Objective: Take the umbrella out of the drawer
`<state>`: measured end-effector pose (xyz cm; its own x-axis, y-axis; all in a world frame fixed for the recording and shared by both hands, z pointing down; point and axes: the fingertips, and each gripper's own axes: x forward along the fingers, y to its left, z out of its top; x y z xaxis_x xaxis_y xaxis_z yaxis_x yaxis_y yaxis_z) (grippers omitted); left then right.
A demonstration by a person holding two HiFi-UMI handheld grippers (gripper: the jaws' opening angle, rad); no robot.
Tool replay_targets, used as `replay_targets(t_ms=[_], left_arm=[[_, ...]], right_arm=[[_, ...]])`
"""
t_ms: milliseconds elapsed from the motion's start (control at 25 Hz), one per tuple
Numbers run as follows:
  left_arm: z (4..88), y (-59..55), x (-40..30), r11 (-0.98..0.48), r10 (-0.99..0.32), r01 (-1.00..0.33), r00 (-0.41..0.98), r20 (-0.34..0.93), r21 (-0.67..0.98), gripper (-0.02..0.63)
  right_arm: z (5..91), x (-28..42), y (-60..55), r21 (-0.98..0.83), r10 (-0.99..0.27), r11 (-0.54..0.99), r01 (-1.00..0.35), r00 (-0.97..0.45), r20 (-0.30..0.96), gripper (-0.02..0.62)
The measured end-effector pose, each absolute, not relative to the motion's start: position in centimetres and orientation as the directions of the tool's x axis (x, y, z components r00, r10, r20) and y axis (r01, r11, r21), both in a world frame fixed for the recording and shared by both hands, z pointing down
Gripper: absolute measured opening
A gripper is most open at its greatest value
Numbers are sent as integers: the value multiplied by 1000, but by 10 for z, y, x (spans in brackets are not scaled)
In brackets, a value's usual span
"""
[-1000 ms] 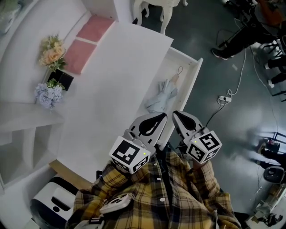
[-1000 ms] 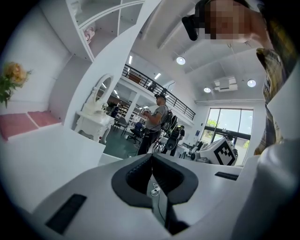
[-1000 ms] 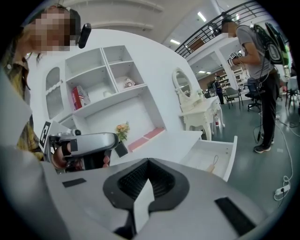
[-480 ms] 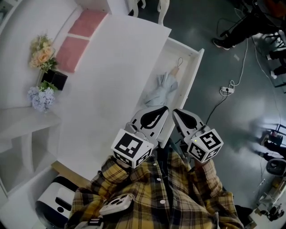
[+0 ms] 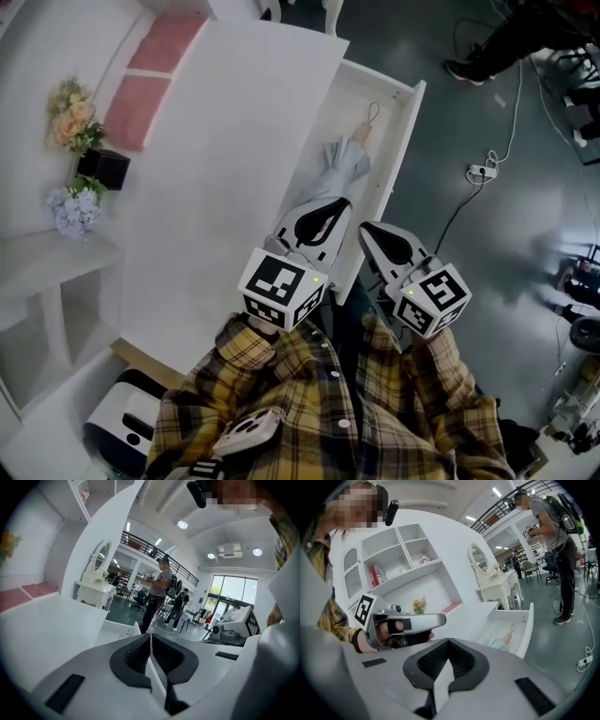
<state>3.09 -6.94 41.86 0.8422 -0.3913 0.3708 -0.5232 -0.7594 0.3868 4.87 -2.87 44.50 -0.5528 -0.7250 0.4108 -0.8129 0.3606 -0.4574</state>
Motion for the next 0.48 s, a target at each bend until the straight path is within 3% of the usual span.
replay_targets(t_ms=[480], left_arm=[[469,-86,45,-744,-406,-581,785,467,329,23]], right_arm=[[464,59,-33,-465,-750,347,-814,-539,383,17]])
